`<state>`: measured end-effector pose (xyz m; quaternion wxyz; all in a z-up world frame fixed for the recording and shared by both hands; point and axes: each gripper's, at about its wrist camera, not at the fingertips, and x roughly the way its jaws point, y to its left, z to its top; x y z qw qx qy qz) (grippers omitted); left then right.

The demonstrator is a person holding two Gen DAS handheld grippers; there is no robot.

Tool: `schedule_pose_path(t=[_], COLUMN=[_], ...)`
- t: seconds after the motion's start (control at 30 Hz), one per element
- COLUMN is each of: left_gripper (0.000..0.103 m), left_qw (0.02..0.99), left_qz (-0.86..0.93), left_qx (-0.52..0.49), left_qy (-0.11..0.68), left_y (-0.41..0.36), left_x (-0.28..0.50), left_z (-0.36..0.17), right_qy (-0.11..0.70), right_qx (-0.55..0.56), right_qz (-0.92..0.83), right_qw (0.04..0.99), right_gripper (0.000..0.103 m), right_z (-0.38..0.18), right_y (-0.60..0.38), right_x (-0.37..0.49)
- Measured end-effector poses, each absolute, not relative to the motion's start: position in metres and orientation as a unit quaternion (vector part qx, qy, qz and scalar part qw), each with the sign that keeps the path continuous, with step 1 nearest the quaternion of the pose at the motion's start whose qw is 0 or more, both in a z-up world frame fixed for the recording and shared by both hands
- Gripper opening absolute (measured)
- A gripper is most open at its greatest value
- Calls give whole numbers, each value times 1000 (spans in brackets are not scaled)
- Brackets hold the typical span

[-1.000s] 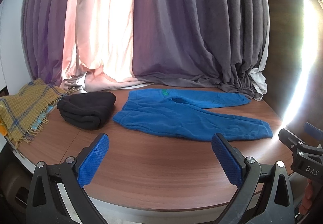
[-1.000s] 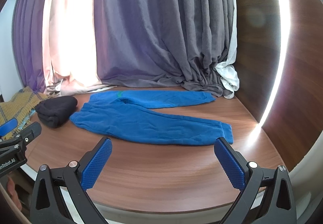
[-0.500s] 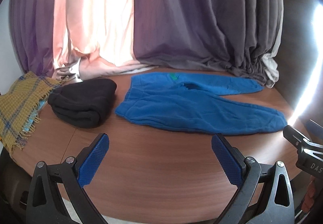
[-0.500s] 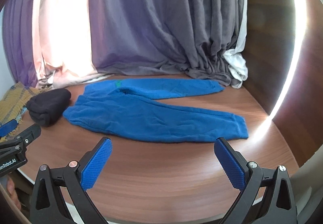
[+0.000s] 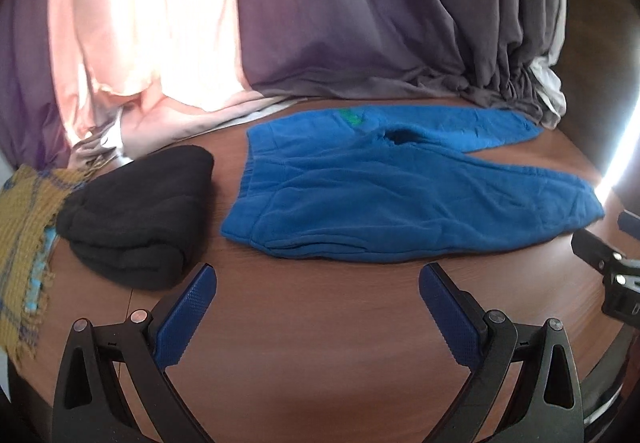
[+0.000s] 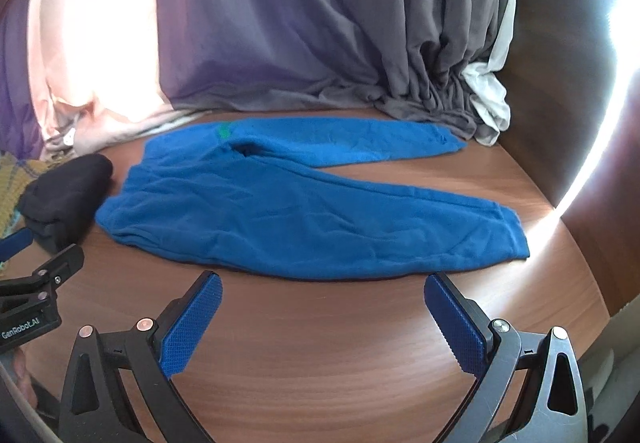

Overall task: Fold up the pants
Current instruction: 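Lower both grippers onto the sweatpants edge and close them on the fabric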

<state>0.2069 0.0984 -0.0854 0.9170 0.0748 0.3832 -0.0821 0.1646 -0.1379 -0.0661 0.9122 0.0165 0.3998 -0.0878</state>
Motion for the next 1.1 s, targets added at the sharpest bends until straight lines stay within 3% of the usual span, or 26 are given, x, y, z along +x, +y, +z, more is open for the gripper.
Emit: schedule_pose_path(t=[0.43, 0.63, 1.1], left_gripper=[103, 98, 95], left_qw=[903, 890, 870], left_qz=[-98, -79, -51], left_qx=[82, 59, 17], left_qy=[411, 445, 491], left_y=[113, 112, 113], left_x=[271, 297, 322], left_z=[-127, -145, -171], right_qy=[438, 458, 509], right_qx=[68, 110, 148], right_qz=[-135, -177, -209], right_qw=[886, 864, 822], right_gripper=[102, 101, 86], right_z=[-114, -133, -169], right_y=[-148, -170, -192], right_x=[214, 233, 257])
